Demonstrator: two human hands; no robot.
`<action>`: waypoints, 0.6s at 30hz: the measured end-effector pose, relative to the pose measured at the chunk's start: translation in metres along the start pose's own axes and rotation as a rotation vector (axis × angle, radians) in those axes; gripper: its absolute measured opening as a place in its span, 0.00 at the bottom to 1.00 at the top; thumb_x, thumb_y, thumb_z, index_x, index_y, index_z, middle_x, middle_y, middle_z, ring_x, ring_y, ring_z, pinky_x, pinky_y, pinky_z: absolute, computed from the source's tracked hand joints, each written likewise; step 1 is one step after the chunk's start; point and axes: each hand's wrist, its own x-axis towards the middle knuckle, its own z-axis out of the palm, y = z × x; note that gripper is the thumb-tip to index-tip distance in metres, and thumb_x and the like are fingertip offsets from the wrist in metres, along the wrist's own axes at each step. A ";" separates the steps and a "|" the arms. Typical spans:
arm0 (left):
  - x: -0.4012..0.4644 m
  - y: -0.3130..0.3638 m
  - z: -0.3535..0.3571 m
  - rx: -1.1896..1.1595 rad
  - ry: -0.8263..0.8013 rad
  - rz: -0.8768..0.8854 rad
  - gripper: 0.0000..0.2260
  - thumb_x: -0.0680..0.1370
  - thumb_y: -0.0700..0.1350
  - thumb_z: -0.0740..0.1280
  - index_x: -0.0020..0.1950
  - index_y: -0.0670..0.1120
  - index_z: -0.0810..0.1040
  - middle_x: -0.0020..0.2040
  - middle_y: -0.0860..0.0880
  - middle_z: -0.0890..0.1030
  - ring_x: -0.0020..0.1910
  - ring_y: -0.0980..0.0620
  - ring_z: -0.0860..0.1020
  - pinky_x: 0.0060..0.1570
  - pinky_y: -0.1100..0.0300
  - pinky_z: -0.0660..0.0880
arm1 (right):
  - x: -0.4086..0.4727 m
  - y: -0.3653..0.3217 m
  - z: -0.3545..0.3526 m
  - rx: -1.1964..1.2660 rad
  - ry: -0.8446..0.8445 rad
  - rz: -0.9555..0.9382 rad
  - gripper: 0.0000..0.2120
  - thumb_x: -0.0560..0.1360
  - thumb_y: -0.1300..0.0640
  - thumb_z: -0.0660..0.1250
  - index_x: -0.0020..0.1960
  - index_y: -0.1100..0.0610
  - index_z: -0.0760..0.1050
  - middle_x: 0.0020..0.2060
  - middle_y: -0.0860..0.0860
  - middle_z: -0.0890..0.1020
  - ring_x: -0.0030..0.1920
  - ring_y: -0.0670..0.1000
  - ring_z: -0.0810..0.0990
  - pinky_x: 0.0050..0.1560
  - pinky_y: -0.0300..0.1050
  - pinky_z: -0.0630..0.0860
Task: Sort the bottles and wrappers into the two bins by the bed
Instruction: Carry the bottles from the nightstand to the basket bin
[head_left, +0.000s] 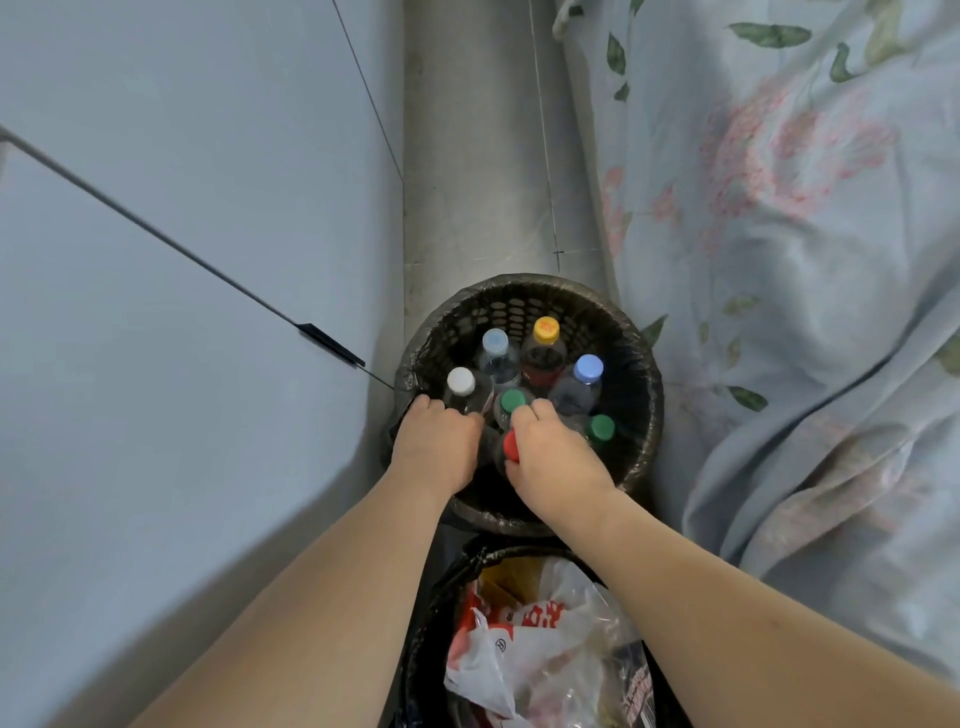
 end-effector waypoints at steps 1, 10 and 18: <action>-0.001 0.000 -0.002 0.001 -0.017 0.003 0.10 0.77 0.49 0.64 0.58 0.49 0.76 0.49 0.47 0.82 0.53 0.45 0.76 0.58 0.53 0.66 | -0.002 0.001 0.001 0.009 -0.017 0.006 0.17 0.76 0.57 0.66 0.62 0.56 0.66 0.61 0.54 0.69 0.53 0.56 0.78 0.49 0.47 0.76; -0.036 0.000 -0.107 -0.293 -0.005 0.013 0.11 0.79 0.48 0.63 0.60 0.47 0.73 0.57 0.47 0.77 0.56 0.45 0.75 0.52 0.51 0.76 | -0.069 0.012 -0.093 0.181 -0.062 0.072 0.36 0.76 0.50 0.67 0.77 0.55 0.53 0.74 0.52 0.60 0.73 0.55 0.62 0.71 0.48 0.62; -0.142 0.010 -0.363 -0.462 0.256 -0.015 0.18 0.82 0.49 0.59 0.71 0.46 0.68 0.68 0.49 0.72 0.63 0.48 0.73 0.60 0.54 0.72 | -0.185 -0.029 -0.340 0.171 0.219 0.000 0.31 0.79 0.53 0.63 0.77 0.59 0.53 0.75 0.54 0.59 0.75 0.54 0.57 0.73 0.43 0.54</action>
